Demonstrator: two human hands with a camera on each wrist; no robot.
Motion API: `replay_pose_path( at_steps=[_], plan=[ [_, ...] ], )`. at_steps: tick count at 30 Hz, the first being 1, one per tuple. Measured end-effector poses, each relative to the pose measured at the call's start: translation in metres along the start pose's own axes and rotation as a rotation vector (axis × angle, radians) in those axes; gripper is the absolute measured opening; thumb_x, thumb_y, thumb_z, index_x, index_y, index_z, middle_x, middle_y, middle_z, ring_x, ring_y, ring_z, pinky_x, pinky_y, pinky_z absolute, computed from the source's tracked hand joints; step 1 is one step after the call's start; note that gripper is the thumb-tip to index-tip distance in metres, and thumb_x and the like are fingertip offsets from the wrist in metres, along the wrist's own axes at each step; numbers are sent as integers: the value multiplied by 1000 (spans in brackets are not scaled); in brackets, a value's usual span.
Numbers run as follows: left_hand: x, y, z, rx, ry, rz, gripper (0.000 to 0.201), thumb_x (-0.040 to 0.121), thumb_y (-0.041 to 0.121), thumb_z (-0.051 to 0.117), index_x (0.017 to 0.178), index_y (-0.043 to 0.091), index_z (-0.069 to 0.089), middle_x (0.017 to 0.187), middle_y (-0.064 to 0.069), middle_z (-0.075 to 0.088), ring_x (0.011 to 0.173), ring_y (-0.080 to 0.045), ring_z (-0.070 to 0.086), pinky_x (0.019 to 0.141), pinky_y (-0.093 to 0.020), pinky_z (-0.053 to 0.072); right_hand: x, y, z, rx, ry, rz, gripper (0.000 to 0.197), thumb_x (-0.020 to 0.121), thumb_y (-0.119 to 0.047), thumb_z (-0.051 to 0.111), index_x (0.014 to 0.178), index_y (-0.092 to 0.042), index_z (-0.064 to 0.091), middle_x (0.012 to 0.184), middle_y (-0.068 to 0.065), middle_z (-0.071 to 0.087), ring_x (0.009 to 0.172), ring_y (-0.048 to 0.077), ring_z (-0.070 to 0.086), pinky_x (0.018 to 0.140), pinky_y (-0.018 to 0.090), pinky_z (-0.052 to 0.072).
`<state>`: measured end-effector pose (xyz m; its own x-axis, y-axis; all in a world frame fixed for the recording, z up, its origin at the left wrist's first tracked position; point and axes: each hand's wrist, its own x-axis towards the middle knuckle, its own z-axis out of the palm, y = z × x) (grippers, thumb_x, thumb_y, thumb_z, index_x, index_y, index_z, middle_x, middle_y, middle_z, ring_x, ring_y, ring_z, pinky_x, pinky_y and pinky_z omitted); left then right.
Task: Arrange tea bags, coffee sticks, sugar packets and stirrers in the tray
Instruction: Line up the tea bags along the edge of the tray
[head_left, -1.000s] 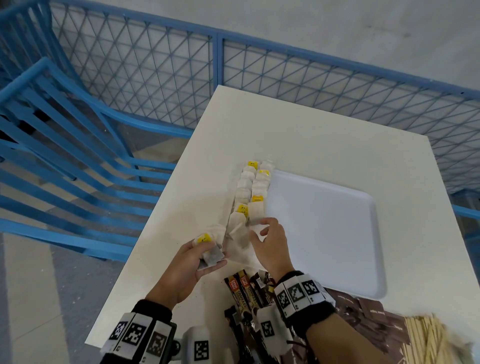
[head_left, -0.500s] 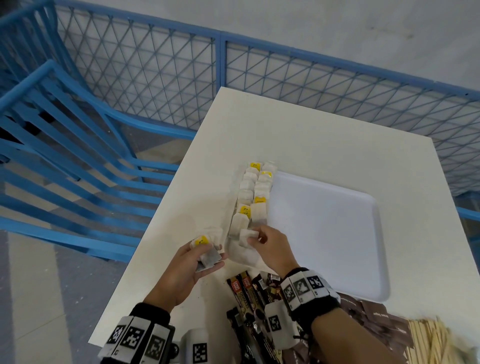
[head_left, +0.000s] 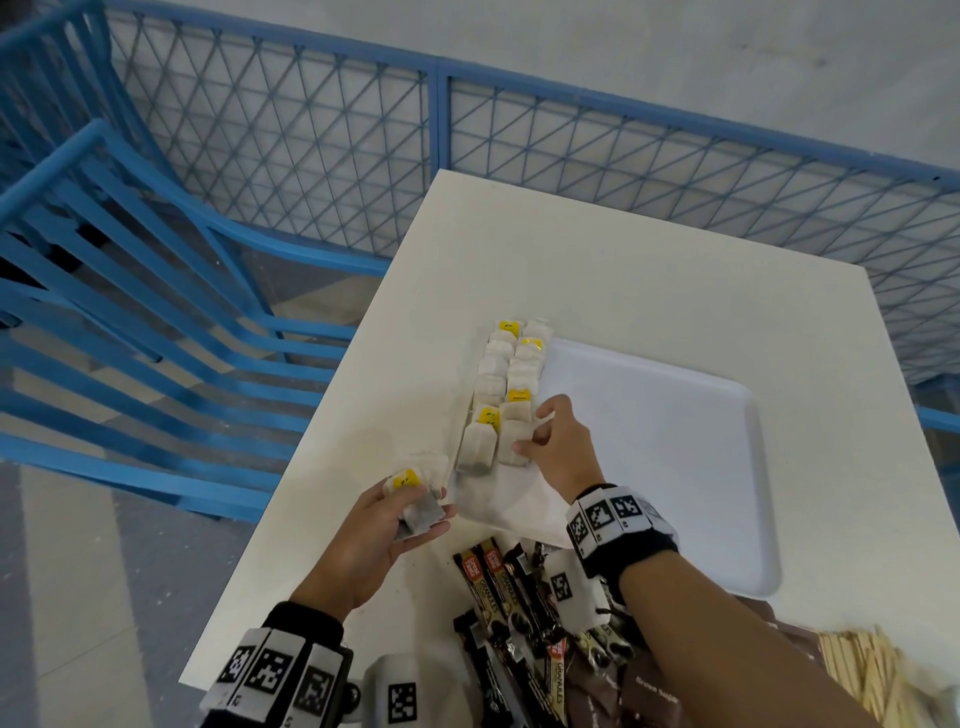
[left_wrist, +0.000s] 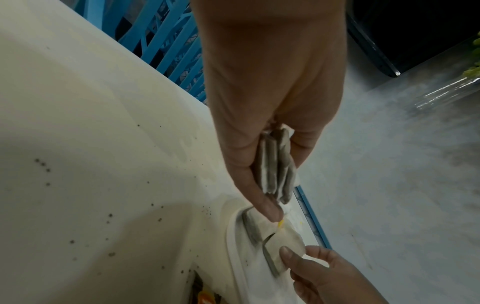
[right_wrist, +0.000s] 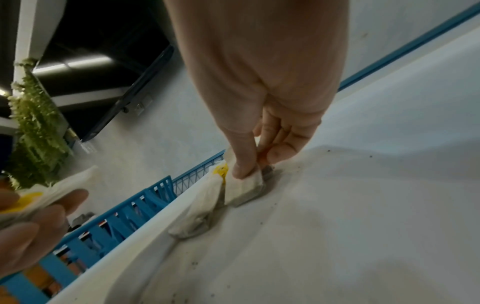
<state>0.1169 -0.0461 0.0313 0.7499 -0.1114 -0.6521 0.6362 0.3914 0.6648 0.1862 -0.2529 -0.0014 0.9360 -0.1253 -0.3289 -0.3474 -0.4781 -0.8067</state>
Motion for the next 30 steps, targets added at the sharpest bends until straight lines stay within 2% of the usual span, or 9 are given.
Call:
replay_pose_path(
  at_steps=[4, 7, 9, 12, 16, 18, 22, 26, 30],
  plan=[
    [-1, 1, -1, 0, -19, 14, 15, 94, 4, 48, 104, 3, 59, 97, -16, 68, 88, -31, 70, 74, -34, 59, 1, -2, 2, -22, 18, -32, 43, 78, 1, 68, 102, -15, 37, 75, 2, 50, 73, 20, 51, 69, 30, 47],
    [0, 1, 3, -6, -25, 16, 17, 93, 4, 50, 108, 6, 58, 104, -17, 68, 97, -35, 66, 75, -34, 59, -3, -2, 2, -27, 90, -73, 44, 80, -2, 66, 112, -15, 38, 98, 5, 47, 82, 20, 50, 71, 24, 40],
    [2, 1, 5, 7, -31, 17, 18, 93, 5, 51, 110, 6, 55, 108, -17, 67, 99, -35, 66, 76, -35, 59, -8, -4, 3, -73, 145, -153, 39, 84, -10, 65, 117, -12, 42, 105, 2, 42, 85, 15, 48, 74, 19, 38],
    [3, 1, 8, 15, -53, 22, 20, 93, 5, 50, 112, 5, 55, 109, -17, 65, 99, -33, 66, 77, -35, 59, -22, -14, 6, -98, 119, -283, 24, 88, -22, 62, 108, -10, 55, 99, 1, 49, 77, 10, 48, 67, 5, 37],
    [4, 2, 13, 6, -88, 23, 19, 92, 5, 51, 110, 5, 57, 105, -16, 67, 92, -32, 69, 78, -35, 59, -44, -22, 12, 10, -254, -215, 24, 88, -33, 61, 106, -17, 64, 98, -3, 63, 84, 9, 56, 72, 8, 41],
    [4, 2, 15, 29, -100, 34, 17, 92, 6, 52, 108, 5, 58, 103, -14, 69, 90, -29, 70, 78, -34, 59, -51, -21, 14, 91, -344, -183, 26, 86, -31, 64, 108, -18, 64, 96, -6, 64, 85, 6, 57, 75, 11, 43],
    [4, 0, 16, 55, -110, 39, 19, 93, 6, 51, 109, 5, 60, 102, -12, 70, 89, -23, 70, 76, -32, 59, -57, -15, 17, 181, -352, -139, 20, 82, -25, 70, 100, -17, 65, 90, -4, 66, 82, 6, 60, 76, 18, 48],
    [5, -4, 14, 99, -105, 25, 19, 94, 7, 50, 109, 3, 60, 103, -16, 68, 91, -28, 68, 77, -33, 58, -54, -6, 15, 217, -318, -92, 12, 87, -20, 64, 95, -12, 67, 91, 14, 69, 79, 14, 60, 79, 28, 50],
    [7, -6, 11, 96, -57, 19, 18, 94, 5, 49, 108, 4, 61, 103, -15, 65, 98, -31, 65, 76, -32, 59, -46, -1, 8, 355, -267, 12, 5, 92, -12, 55, 92, -13, 61, 85, 0, 66, 79, 11, 63, 73, 22, 53]
  ],
)
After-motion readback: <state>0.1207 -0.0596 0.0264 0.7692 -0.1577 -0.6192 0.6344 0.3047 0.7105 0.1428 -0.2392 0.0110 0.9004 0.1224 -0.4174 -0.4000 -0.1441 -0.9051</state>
